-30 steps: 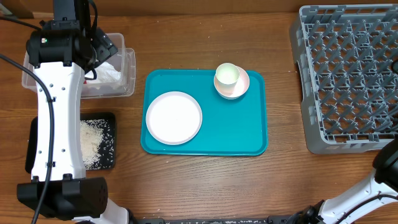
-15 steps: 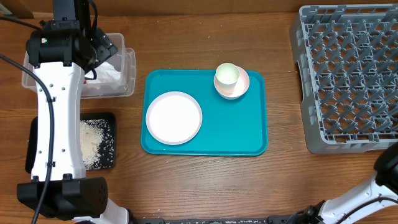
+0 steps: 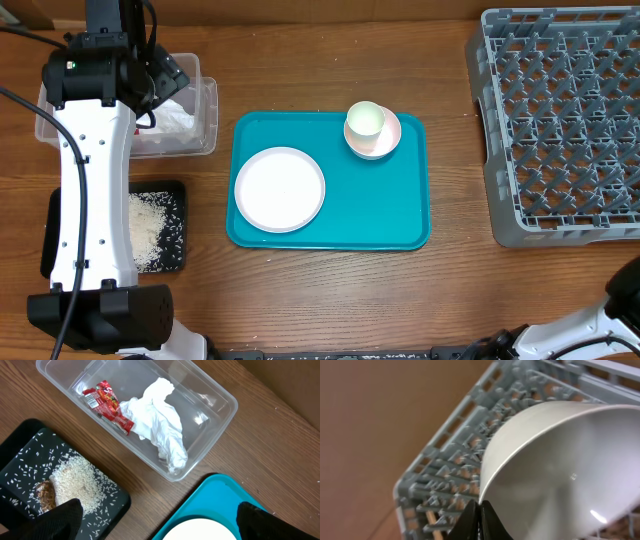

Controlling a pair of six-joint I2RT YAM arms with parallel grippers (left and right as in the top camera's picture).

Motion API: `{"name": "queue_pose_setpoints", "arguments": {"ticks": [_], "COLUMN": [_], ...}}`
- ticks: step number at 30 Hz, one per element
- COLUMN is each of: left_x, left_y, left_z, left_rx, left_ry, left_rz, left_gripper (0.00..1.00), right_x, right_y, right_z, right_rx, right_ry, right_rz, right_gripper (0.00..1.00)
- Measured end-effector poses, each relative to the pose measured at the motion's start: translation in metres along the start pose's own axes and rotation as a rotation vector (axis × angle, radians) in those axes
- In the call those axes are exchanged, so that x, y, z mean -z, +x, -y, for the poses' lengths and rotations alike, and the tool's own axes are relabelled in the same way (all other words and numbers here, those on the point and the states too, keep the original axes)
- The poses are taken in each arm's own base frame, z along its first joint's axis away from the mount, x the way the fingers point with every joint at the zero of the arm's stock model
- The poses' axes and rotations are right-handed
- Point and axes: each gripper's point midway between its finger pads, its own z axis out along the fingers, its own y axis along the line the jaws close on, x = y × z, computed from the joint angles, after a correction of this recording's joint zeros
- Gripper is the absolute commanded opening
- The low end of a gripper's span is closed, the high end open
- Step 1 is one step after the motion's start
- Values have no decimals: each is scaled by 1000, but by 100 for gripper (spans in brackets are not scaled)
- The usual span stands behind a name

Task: Sort waste into correct bins and load items into the dishwasher
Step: 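Set the bowl upside down in the rack and open right gripper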

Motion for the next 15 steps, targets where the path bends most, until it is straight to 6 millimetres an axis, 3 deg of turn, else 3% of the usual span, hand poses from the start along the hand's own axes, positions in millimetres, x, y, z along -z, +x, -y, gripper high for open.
{"name": "queue_pose_setpoints", "arguments": {"ticks": [7, 11, 15], "left_x": [0, 0, 0], "left_y": [0, 0, 0], "left_z": [0, 0, 0], "left_rx": [0, 0, 0], "left_ry": [0, 0, 0], "left_rz": [0, 0, 0], "left_gripper": [99, 100, 100], "right_x": [20, 3, -27], "right_y": [1, 22, 57], "right_z": [-11, 8, 42], "right_rx": [57, -27, -173], "right_ry": [-310, -414, -458], "right_rz": [-39, -122, -228], "right_gripper": [4, 4, 4]}}
